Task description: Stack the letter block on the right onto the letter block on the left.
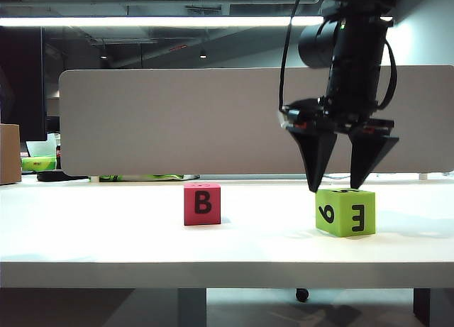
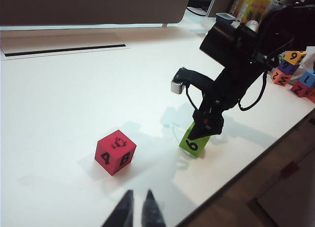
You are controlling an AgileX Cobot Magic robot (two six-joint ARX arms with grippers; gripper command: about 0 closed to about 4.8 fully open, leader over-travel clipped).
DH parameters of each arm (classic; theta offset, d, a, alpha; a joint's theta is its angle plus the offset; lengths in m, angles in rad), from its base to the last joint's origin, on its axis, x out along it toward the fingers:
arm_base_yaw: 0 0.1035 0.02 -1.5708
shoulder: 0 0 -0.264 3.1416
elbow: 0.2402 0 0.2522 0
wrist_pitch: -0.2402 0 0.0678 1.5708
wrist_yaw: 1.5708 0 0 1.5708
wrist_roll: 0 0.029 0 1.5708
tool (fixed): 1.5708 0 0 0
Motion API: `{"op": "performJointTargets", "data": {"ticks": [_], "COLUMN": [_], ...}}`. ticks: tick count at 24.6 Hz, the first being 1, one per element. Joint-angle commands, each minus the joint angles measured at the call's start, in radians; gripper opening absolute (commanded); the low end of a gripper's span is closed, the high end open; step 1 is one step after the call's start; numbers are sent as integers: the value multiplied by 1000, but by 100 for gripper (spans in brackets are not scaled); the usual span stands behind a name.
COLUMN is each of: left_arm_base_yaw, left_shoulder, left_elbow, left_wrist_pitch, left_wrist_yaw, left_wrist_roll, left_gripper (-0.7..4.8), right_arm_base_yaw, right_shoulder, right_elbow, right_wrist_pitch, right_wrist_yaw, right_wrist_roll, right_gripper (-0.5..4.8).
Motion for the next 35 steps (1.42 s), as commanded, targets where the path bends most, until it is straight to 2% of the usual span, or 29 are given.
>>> {"op": "performJointTargets", "data": {"ticks": [1, 5, 6, 9, 11, 17, 19, 21, 26, 29, 35], "left_arm_base_yaw": [2, 2, 2, 2, 2, 3, 3, 3, 3, 3, 3], "left_shoulder": [-1, -1, -1, -1, -1, -1, -1, -1, -1, -2, -13], "left_elbow": [1, 1, 1, 1, 1, 1, 1, 1, 1, 1, 1], "left_wrist_pitch": [1, 1, 1, 2, 1, 3, 3, 2, 2, 1, 1], "left_wrist_yaw": [5, 24, 23, 21, 20, 14, -80, -121, -121, -121, -115], "left_wrist_roll": [4, 4, 4, 4, 4, 4, 2, -1, -1, -2, -27], "left_gripper": [26, 26, 26, 26, 26, 26, 26, 26, 26, 26, 26], "right_arm_base_yaw": [1, 1, 1, 1, 1, 27, 73, 121, 196, 231, 260], "right_shoulder": [17, 32, 32, 32, 32, 31, 32, 41, 161, 245, 351], "right_elbow": [3, 3, 3, 3, 3, 58, 170, 256, 502, 621, 716], "right_wrist_pitch": [-24, -24, -24, -21, -23, -39, -37, 1, -36, -83, -110], "right_wrist_yaw": [3, 2, 2, 2, 2, -25, -65, -64, -66, -61, -24], "right_wrist_roll": [2, 2, 2, 2, 2, 69, 104, 109, 185, 188, 211], "right_gripper": [410, 407, 388, 278, 229, 229, 229, 229, 229, 229, 229]}}
